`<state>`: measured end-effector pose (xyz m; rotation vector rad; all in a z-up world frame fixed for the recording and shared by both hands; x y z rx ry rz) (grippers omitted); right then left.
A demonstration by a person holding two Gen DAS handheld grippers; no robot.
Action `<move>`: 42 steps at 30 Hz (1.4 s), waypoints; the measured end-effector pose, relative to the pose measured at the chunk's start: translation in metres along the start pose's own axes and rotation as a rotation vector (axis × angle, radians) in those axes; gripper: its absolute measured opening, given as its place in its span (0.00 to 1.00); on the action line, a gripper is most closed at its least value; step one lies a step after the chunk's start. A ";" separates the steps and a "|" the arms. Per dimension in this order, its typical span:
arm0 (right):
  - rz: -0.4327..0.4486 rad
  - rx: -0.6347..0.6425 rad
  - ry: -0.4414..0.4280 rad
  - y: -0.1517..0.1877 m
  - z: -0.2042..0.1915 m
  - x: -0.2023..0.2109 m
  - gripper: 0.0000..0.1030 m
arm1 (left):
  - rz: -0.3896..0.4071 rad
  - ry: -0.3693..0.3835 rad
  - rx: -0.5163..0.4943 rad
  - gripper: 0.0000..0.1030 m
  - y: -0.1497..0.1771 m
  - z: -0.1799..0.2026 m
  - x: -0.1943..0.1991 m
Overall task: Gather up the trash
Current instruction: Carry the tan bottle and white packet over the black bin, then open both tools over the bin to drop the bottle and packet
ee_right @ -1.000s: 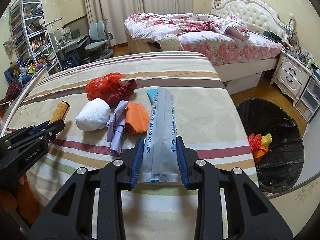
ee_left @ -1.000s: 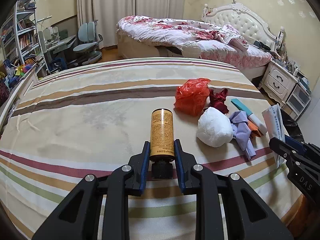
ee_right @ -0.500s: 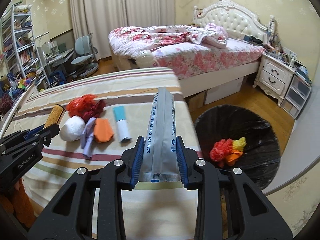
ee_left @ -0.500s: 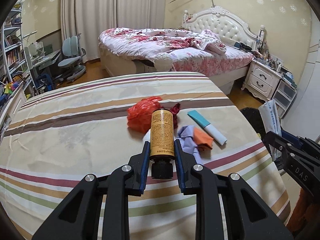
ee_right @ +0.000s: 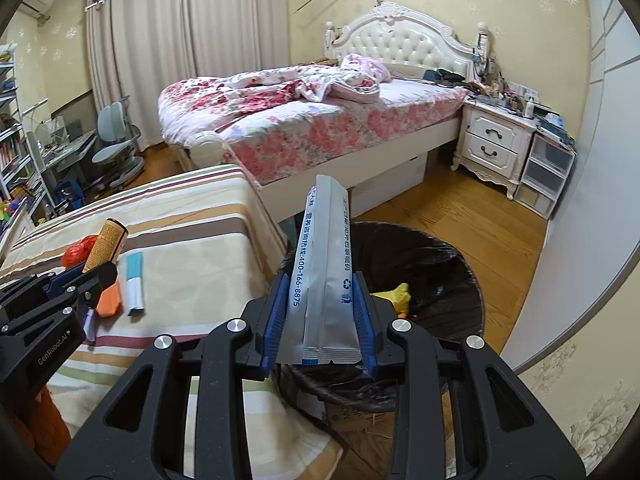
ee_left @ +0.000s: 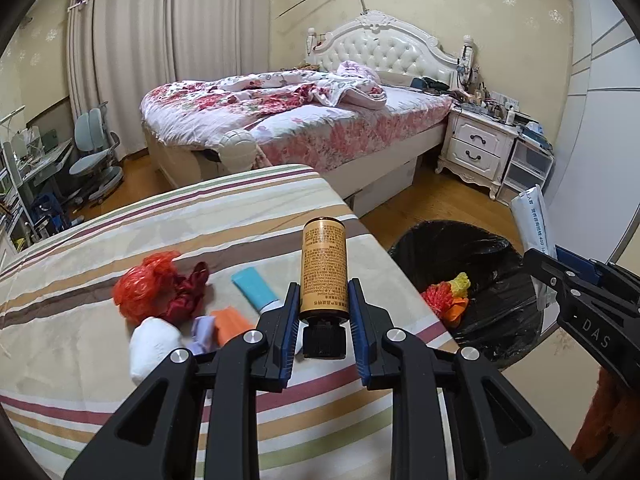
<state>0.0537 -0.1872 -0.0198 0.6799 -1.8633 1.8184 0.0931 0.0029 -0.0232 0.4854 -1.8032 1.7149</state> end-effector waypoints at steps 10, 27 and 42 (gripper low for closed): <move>-0.002 -0.045 0.046 -0.002 0.042 -0.020 0.30 | -0.002 0.034 -0.070 0.24 -0.011 0.049 -0.027; -0.035 -0.094 0.069 -0.003 0.079 -0.054 0.30 | -0.052 0.049 -0.120 0.24 -0.025 0.093 -0.077; -0.058 -0.115 0.100 0.000 0.089 -0.073 0.32 | -0.097 0.038 -0.127 0.32 -0.026 0.100 -0.096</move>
Point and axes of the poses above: each gripper's, at about its wrist camera, not at the fingertips, and x roughly against the way its jaws point, z to its right, y to its underside, the point moved 3 cm from there along -x, roughly the way its jaws point
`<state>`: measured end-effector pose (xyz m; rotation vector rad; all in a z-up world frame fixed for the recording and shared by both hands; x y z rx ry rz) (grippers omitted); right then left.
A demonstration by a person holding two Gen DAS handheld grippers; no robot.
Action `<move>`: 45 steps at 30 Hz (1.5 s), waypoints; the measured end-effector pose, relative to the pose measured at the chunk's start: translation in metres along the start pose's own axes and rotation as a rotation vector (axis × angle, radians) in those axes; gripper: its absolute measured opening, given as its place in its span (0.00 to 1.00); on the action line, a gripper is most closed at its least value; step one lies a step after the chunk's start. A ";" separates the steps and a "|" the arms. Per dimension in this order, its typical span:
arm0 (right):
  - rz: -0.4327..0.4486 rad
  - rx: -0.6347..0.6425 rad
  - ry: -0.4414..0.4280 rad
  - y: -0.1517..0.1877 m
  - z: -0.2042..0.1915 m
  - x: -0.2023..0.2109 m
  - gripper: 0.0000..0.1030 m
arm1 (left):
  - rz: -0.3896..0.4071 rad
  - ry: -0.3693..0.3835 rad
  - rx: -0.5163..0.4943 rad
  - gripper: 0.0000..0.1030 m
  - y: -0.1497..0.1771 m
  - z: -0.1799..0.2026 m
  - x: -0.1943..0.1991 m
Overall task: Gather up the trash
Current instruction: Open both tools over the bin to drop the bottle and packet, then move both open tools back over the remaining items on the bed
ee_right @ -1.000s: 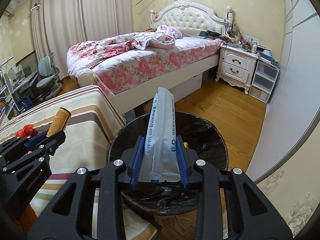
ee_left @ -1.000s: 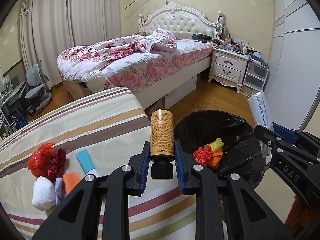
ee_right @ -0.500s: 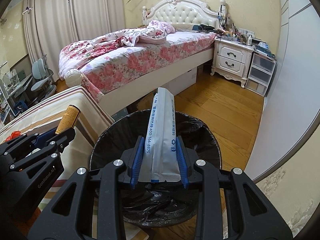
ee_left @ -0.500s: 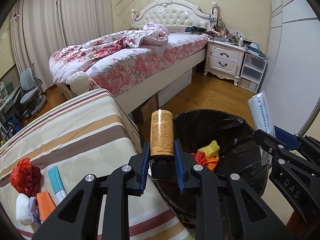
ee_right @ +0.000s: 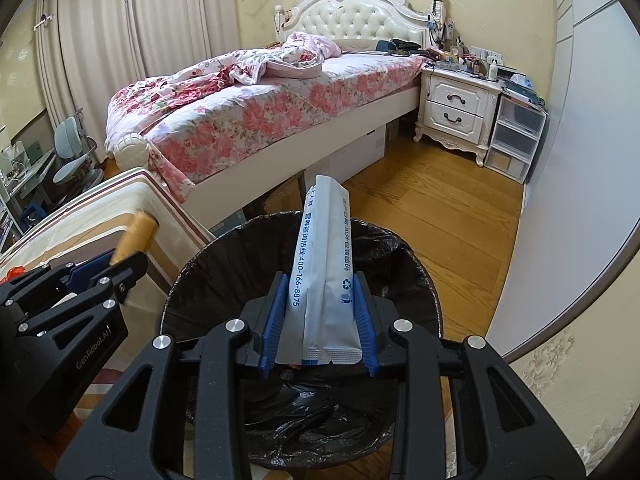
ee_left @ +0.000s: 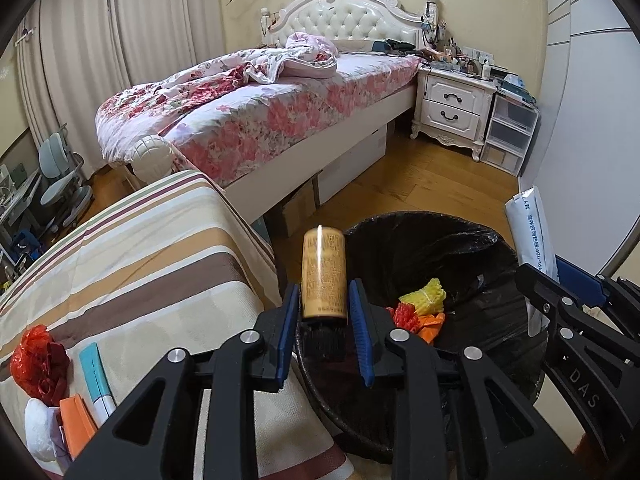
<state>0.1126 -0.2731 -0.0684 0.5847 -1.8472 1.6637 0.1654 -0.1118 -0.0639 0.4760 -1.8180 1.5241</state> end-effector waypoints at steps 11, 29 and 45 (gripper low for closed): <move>0.029 -0.011 0.044 0.002 0.002 0.007 0.55 | 0.021 -0.031 0.028 0.69 0.002 -0.012 0.009; 0.018 0.022 -0.044 0.028 -0.050 0.045 0.63 | 0.020 -0.117 0.114 0.70 0.042 -0.075 0.064; -0.018 0.149 -0.190 0.054 -0.148 0.066 0.64 | 0.005 -0.252 0.257 0.70 0.090 -0.166 0.107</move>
Point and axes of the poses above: each gripper's, at about its wrist camera, not at the fingertips, and x roughly against the way its jaws point, z to its right, y to its underside, the point moved 3 cm from there along -x, roughly the way its jaws point
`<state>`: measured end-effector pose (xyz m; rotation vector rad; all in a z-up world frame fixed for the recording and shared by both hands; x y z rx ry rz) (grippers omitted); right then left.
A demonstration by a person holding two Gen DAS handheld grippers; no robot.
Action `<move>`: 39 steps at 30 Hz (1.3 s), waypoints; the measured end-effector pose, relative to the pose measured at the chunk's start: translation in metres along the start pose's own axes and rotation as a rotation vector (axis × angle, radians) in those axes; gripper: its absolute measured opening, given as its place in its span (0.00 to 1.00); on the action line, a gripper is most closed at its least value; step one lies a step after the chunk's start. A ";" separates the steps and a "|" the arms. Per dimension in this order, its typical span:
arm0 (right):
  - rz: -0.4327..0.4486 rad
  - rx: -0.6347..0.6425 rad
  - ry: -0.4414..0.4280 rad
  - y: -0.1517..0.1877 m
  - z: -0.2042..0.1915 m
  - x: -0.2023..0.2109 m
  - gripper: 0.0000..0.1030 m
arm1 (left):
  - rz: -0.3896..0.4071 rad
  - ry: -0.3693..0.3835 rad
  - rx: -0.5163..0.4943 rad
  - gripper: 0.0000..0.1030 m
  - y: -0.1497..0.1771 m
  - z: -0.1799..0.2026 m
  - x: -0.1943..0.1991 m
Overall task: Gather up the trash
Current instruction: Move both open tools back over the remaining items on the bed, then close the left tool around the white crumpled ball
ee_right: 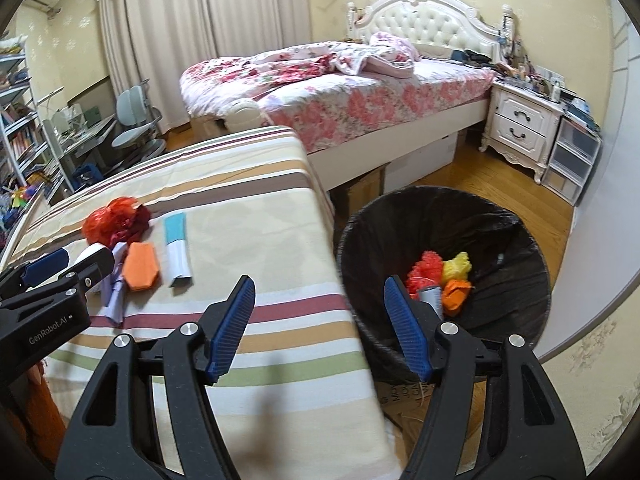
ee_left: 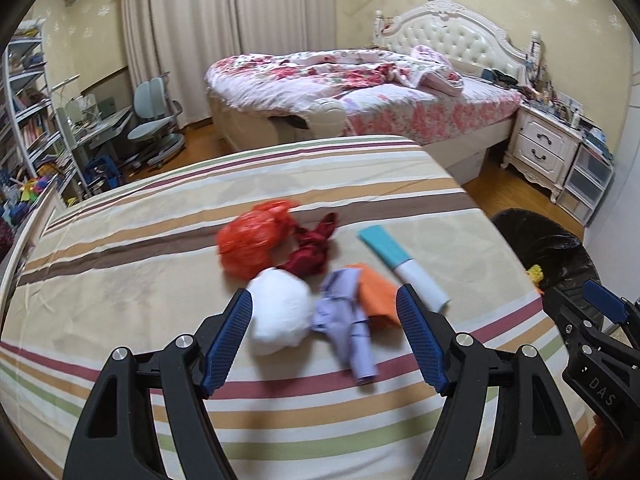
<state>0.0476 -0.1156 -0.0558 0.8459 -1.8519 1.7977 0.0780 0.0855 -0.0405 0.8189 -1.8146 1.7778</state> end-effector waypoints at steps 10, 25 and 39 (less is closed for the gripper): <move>-0.024 0.069 -0.035 0.003 -0.039 -0.007 0.64 | -0.045 -0.025 0.063 0.70 0.014 -0.044 -0.013; -0.030 0.128 -0.070 0.004 -0.069 -0.009 0.64 | -0.053 0.084 0.017 0.37 0.023 -0.045 -0.011; -0.069 0.206 -0.095 0.010 -0.112 -0.013 0.64 | -0.059 -0.035 0.053 0.36 0.040 -0.107 0.003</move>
Point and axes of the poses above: each gripper's, at about its wrist camera, not at the fingertips, and x roughly against the way its jaws point, z to its right, y to its underside, the point moved 3 cm from there along -x, roughly the way its jaws point
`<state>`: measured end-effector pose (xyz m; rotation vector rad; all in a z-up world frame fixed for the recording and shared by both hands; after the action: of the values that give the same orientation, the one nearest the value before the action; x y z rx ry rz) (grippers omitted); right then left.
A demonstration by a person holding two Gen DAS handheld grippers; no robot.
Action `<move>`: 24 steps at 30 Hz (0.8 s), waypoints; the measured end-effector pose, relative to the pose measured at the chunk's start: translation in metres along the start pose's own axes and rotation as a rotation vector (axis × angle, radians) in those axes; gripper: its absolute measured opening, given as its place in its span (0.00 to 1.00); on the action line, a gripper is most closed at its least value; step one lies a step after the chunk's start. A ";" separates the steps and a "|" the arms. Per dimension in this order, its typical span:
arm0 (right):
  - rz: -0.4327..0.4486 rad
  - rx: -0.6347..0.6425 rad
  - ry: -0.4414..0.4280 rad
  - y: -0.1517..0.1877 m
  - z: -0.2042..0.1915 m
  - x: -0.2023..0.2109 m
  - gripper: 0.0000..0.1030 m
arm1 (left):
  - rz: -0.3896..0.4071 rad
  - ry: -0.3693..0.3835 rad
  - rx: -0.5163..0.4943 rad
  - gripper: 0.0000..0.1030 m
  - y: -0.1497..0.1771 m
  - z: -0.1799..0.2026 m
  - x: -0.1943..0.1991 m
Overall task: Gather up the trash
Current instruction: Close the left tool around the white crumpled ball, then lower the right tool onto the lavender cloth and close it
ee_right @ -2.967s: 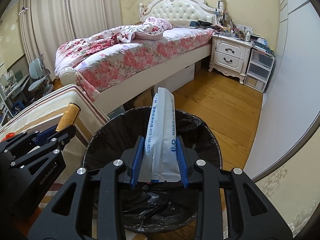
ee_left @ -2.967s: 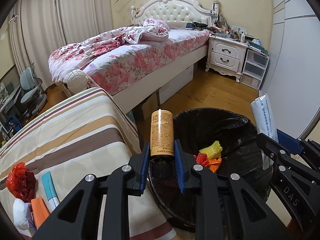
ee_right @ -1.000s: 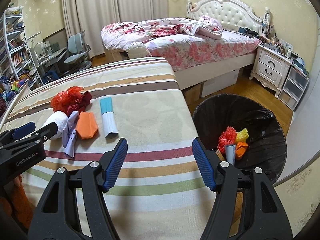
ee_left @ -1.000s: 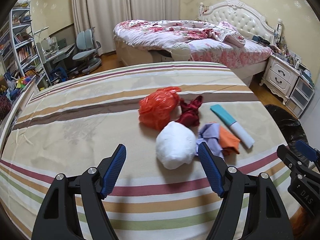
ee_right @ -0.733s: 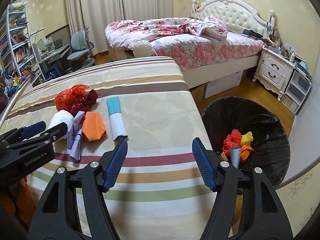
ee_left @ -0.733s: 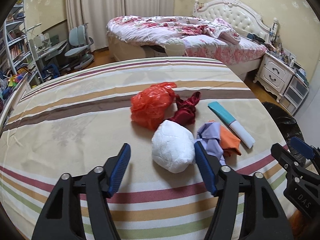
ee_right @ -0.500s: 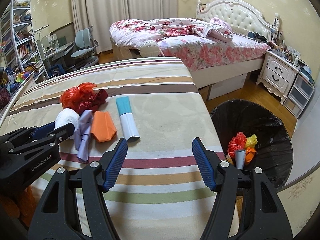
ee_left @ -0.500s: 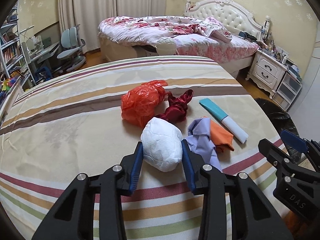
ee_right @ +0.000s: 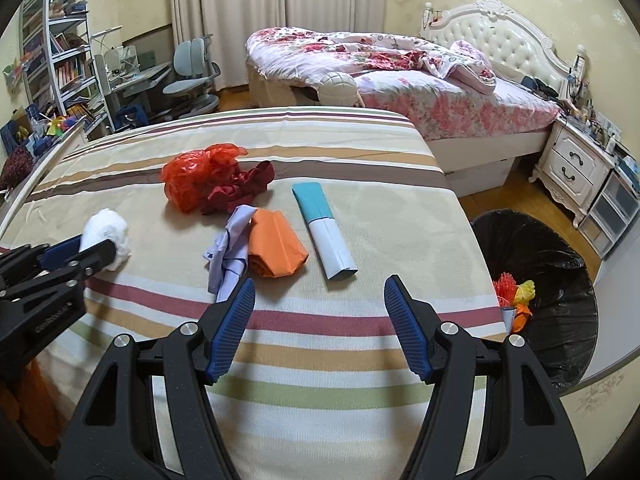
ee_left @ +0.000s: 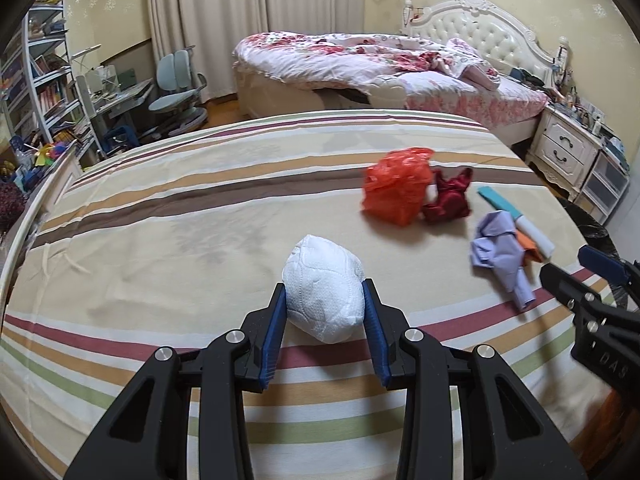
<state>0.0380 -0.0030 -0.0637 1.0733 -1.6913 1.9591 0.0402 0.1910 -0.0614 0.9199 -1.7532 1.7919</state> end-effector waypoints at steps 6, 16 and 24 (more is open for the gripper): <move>-0.032 0.006 0.004 -0.008 -0.008 -0.015 0.64 | -0.004 -0.019 0.020 0.37 0.001 -0.018 -0.001; -0.018 0.069 -0.006 -0.015 -0.033 -0.021 0.64 | -0.004 -0.043 0.042 0.37 -0.001 -0.038 -0.005; 0.031 0.044 0.019 -0.015 -0.029 -0.002 0.64 | -0.003 -0.052 0.063 0.37 0.001 -0.049 -0.004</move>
<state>0.0402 0.0285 -0.0550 1.0468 -1.6720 2.0282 0.0357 0.2401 -0.0630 1.0031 -1.7345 1.8466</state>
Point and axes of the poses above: each gripper's, at about its wrist camera, not at the fingertips, and x roughly against the way its jaws point, z to its right, y to its underside, the point moved 3 cm from there along -x, roughly the way its jaws point
